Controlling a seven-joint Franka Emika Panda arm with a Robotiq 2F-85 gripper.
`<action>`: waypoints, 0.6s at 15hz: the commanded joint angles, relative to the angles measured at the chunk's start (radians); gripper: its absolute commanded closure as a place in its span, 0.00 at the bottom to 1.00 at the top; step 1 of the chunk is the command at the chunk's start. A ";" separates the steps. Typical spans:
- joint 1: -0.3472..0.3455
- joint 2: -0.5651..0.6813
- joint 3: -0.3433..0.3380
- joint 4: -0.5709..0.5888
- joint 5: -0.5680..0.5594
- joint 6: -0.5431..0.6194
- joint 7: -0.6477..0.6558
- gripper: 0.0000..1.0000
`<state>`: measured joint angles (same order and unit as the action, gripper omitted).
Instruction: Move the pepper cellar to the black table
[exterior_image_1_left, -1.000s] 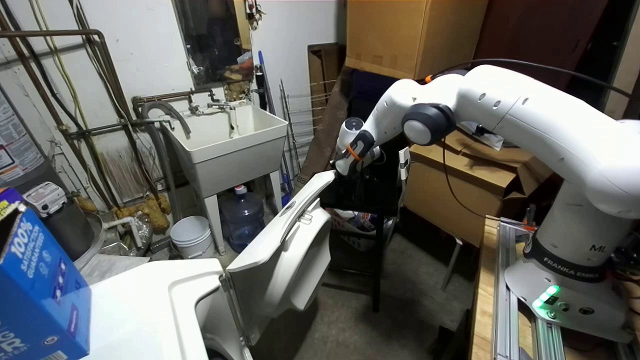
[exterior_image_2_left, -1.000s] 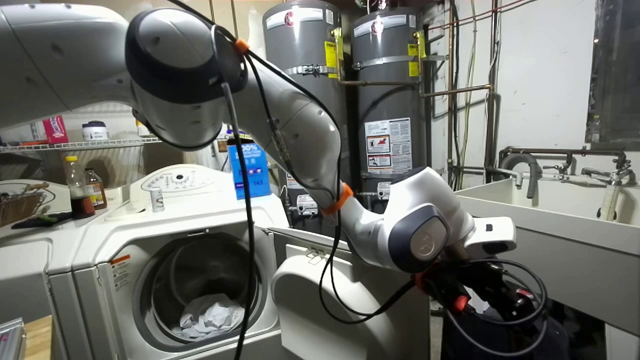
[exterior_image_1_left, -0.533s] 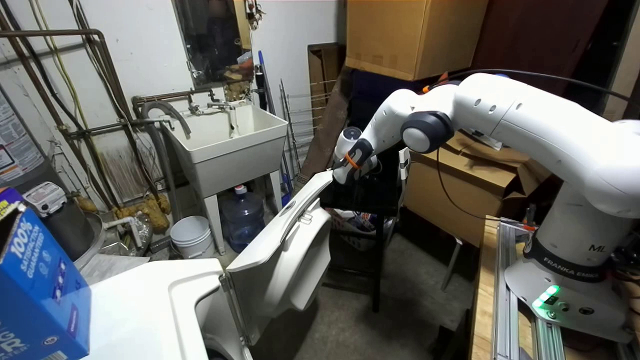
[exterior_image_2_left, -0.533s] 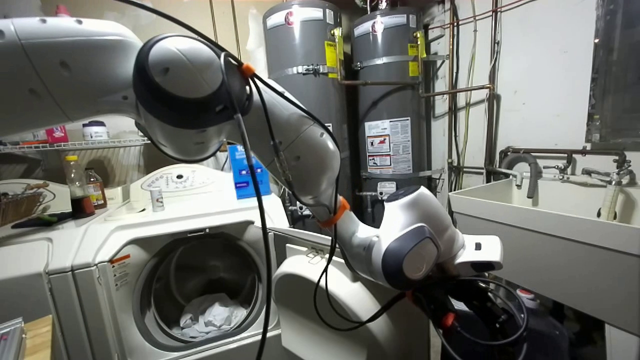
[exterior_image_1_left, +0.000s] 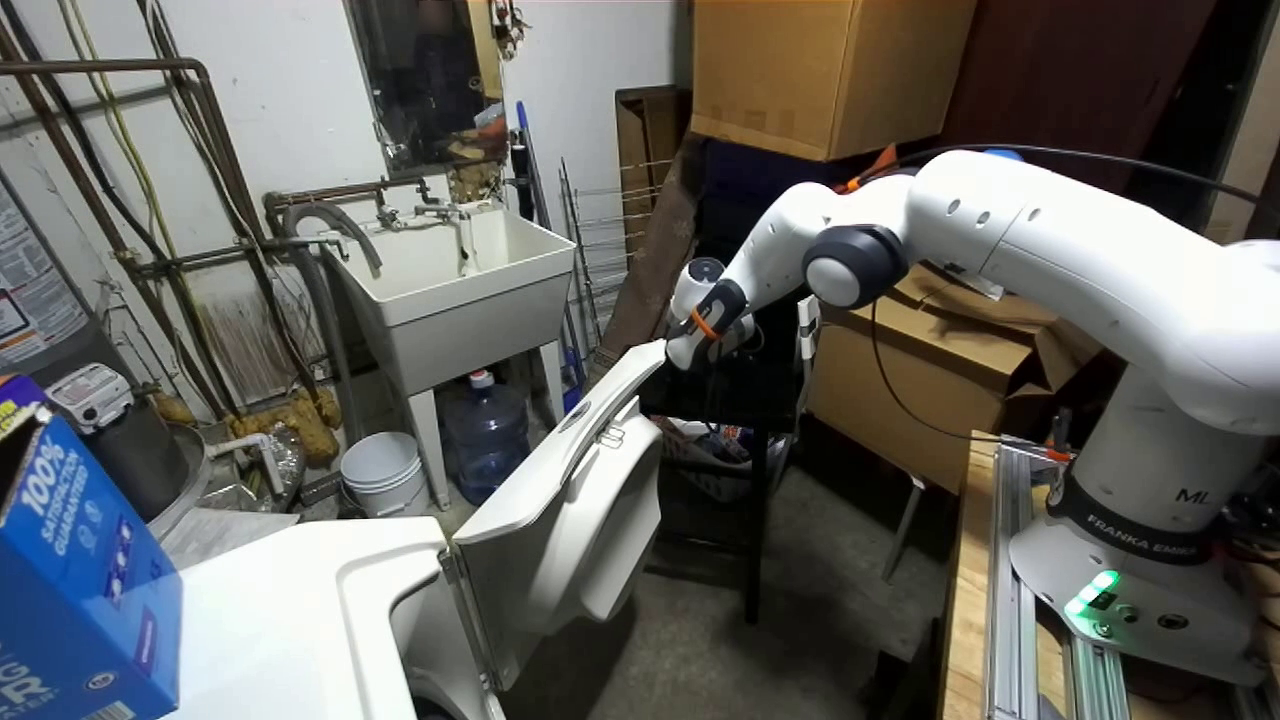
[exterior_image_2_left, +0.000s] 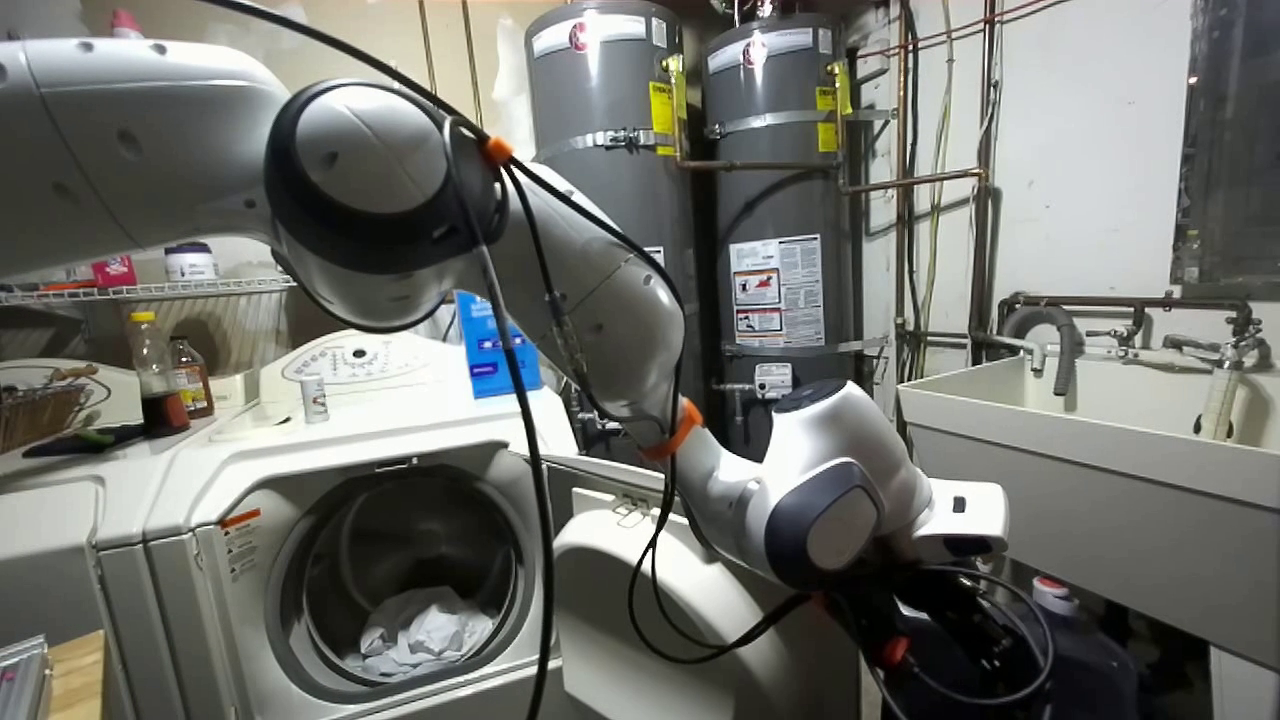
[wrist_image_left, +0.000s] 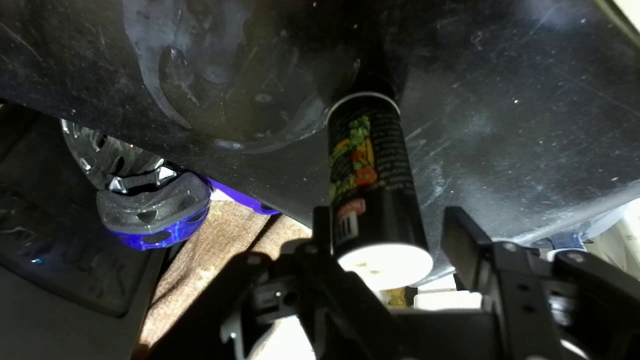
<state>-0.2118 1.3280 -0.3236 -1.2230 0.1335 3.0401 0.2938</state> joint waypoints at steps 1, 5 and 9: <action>-0.024 0.019 0.028 0.050 0.015 -0.024 -0.011 0.08; -0.015 0.005 0.022 0.028 0.016 -0.001 -0.005 0.00; 0.049 -0.058 -0.073 -0.082 0.014 0.056 0.060 0.00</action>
<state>-0.2112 1.3236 -0.3338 -1.2170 0.1336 3.0556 0.3108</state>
